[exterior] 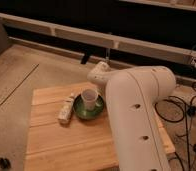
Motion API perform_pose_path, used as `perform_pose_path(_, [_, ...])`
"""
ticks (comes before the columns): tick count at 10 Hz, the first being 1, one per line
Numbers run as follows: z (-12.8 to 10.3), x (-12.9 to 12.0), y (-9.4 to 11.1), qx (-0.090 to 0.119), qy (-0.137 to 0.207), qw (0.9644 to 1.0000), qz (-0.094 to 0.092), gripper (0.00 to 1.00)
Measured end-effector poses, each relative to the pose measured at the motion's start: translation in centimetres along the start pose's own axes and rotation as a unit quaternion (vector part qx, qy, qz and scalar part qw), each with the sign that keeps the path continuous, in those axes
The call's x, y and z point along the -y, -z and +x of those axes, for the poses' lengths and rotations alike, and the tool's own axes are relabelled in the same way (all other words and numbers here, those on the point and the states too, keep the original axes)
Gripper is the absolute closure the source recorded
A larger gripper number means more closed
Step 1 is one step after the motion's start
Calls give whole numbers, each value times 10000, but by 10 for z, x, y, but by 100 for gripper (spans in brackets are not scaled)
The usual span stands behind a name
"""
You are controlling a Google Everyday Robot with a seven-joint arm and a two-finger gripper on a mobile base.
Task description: Wipe the white sponge on the table
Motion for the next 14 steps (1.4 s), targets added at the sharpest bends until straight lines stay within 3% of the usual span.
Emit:
perform_pose_path(3, [12,49,-24,-277,-360,9977,502,92])
perform_pose_path(5, [-1,68,-27,-223,-486,9961,708,92])
perform_pose_path(7, [-30,72,-23,-31,-473,9952,854,92])
perform_pose_path(10, [-64,38,-19,184,-225,9967,753,92])
perform_pose_path(14, [-64,-14,-16,185,107,9993,321,92])
